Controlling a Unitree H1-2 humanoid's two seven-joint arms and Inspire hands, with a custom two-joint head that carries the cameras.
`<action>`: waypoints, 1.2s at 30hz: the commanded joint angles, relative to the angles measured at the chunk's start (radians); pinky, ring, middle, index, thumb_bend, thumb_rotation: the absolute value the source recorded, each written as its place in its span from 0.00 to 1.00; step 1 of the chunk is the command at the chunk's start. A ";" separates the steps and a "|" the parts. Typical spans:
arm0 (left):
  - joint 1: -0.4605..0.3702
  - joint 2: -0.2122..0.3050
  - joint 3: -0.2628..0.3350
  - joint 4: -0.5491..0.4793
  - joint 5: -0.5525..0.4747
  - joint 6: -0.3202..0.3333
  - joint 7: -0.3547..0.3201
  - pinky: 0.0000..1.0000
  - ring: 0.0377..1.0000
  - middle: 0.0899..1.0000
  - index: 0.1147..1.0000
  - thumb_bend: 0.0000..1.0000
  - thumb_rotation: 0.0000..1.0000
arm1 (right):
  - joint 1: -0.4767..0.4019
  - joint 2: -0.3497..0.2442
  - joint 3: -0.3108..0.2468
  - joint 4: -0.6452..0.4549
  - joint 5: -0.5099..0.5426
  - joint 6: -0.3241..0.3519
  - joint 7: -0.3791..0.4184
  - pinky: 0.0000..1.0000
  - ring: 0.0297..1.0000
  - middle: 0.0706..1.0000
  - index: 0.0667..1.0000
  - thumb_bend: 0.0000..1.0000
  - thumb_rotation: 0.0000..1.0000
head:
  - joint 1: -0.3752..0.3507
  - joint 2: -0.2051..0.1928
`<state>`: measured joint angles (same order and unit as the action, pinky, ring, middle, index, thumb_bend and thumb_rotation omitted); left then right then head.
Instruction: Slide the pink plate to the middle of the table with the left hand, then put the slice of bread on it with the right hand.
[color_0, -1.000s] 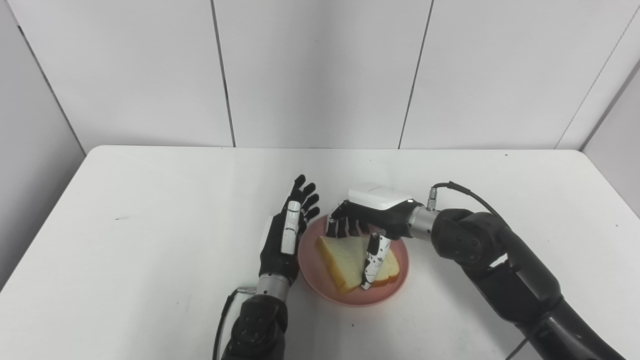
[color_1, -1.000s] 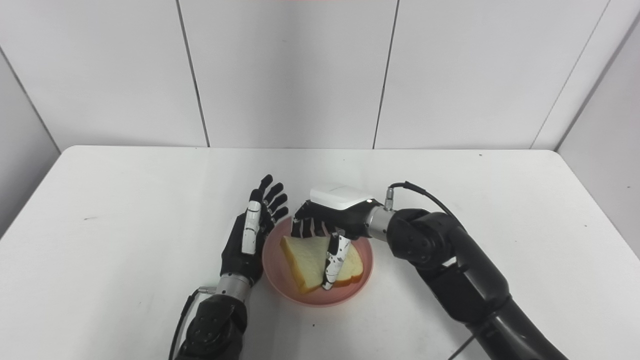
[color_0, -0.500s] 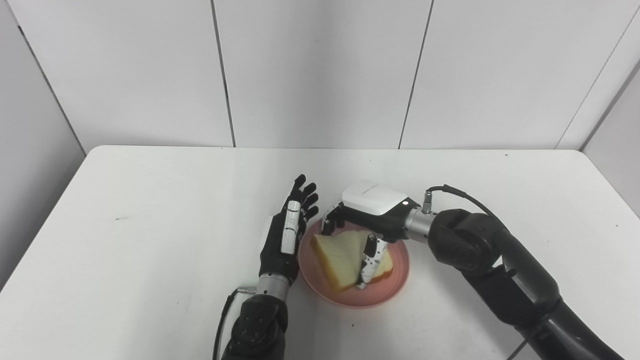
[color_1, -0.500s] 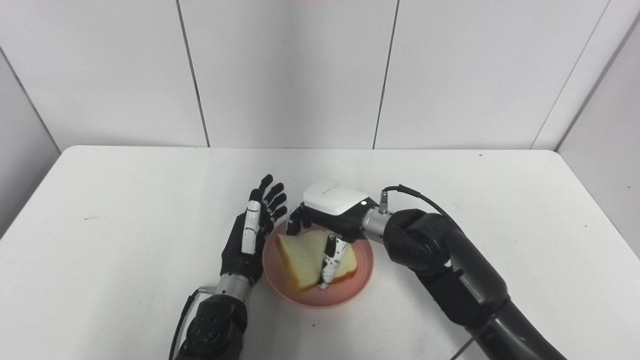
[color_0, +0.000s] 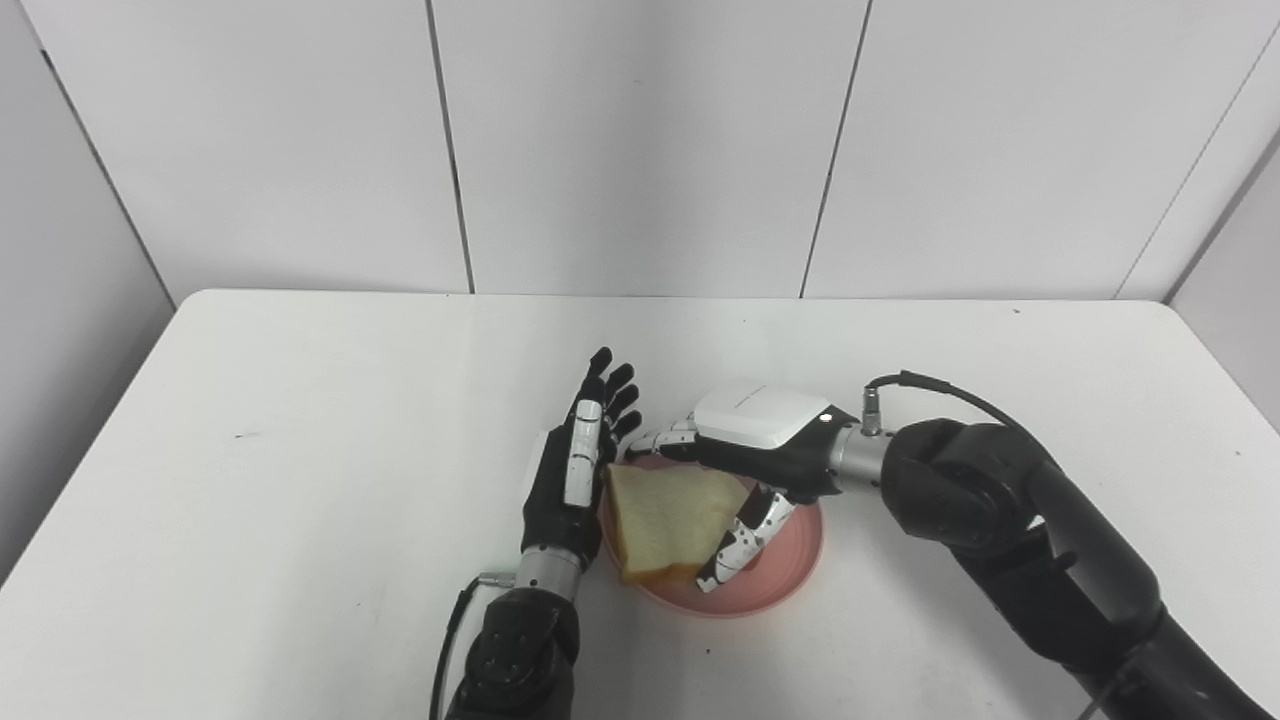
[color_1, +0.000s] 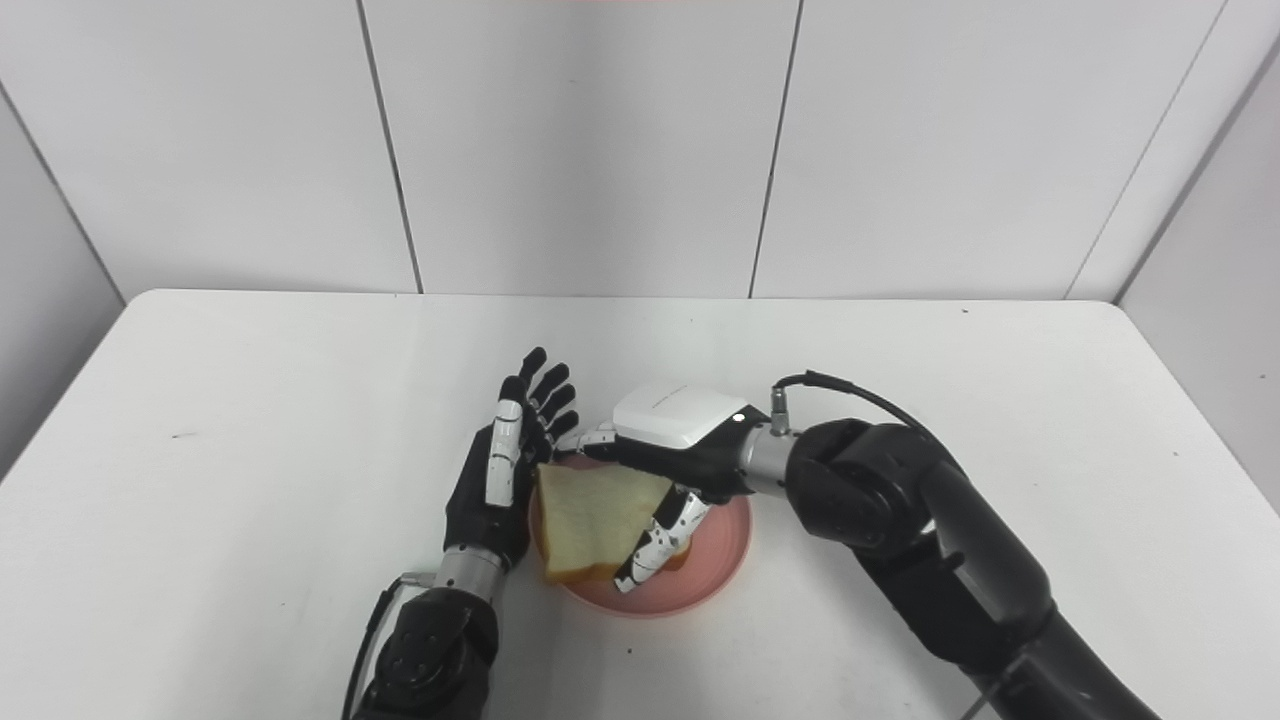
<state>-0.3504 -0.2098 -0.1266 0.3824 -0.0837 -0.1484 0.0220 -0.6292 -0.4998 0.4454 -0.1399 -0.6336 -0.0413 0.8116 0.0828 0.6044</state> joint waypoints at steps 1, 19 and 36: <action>-0.007 -0.039 0.000 -0.004 0.004 -0.020 -0.002 0.90 0.91 0.92 0.94 0.66 1.00 | -0.031 -0.022 -0.032 -0.041 0.009 0.034 0.007 0.85 0.90 0.90 0.89 1.00 0.52 | -0.001 -0.002; 0.000 -0.034 0.002 -0.015 -0.017 -0.003 -0.016 0.93 0.89 0.95 0.96 0.67 1.00 | 0.057 -0.051 -0.183 -0.130 0.069 0.085 -0.015 0.84 0.91 0.91 0.90 1.00 0.54 | -0.003 -0.005; 0.032 -0.001 -0.002 -0.056 0.011 0.006 -0.016 0.94 0.92 0.95 0.95 0.71 1.00 | 0.313 0.173 -0.397 -0.020 0.426 0.071 -0.358 0.95 1.00 1.00 1.00 0.79 1.00 | -0.044 -0.011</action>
<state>-0.3244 -0.2031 -0.1297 0.3451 -0.0830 -0.1391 0.0174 -0.2955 -0.3439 0.0656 -0.1434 -0.2454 0.0288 0.4920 0.0384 0.5937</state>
